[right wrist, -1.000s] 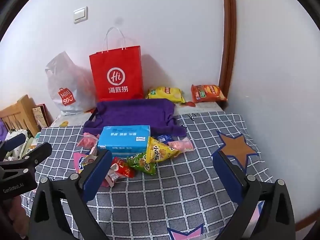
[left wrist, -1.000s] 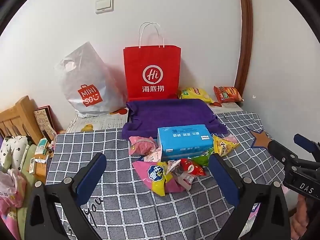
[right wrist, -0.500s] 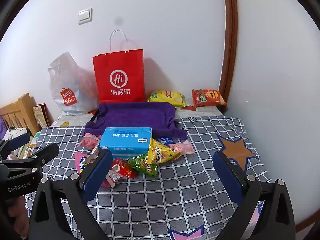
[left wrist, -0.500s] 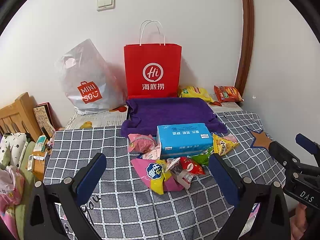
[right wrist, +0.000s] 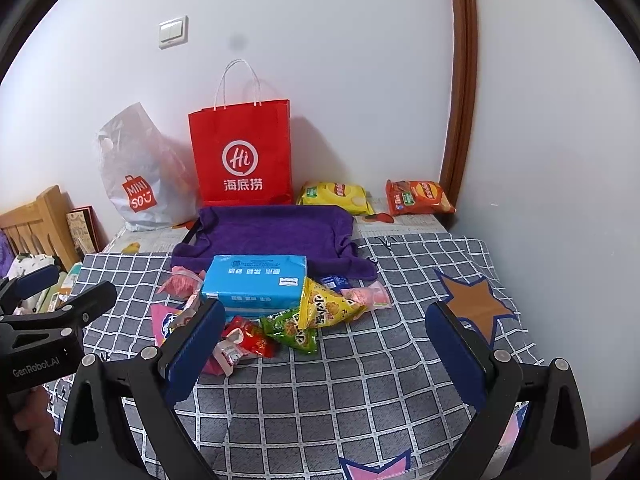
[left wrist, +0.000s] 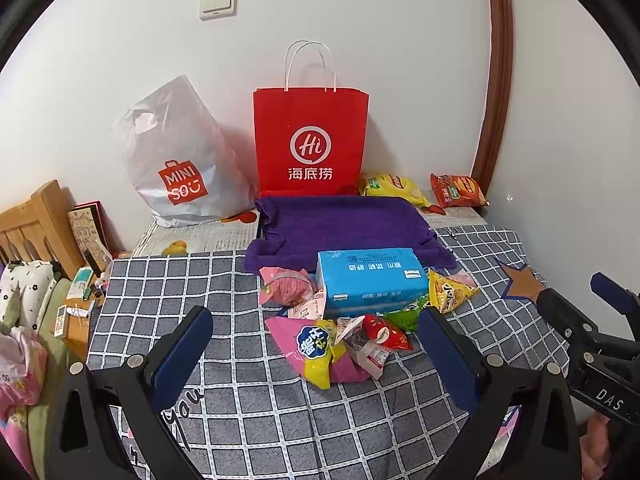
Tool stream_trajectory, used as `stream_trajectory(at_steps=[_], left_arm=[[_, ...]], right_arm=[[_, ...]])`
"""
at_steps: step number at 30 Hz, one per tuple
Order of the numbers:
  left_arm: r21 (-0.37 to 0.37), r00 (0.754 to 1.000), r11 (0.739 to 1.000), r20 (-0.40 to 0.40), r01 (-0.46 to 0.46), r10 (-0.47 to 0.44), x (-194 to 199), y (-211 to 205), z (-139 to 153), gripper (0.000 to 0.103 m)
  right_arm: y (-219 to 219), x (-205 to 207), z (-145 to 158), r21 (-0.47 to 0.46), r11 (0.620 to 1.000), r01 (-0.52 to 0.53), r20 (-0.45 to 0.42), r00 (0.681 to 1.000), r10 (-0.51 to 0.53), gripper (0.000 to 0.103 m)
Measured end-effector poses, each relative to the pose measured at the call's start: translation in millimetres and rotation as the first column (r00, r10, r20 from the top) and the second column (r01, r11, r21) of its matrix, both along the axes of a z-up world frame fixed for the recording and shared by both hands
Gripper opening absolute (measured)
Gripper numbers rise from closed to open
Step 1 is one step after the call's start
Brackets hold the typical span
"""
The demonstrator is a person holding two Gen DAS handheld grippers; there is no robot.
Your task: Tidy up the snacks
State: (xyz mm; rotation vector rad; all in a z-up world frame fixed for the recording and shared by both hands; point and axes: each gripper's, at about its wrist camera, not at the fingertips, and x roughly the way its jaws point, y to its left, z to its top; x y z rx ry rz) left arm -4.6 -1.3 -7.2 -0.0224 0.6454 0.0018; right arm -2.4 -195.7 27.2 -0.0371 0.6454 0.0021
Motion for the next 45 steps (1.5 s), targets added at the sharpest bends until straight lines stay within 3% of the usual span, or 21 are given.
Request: stream_trajectory(at_steps=[45], left_arm=[[0.000, 1.000, 1.000, 0.001, 0.000, 0.000, -0.4, -2.3, 1.8, 0.102]], right_arm=[[5.1, -2.7, 3.0, -0.015, 1.000, -0.014, 0.020, 1.000, 0.014, 0.100]])
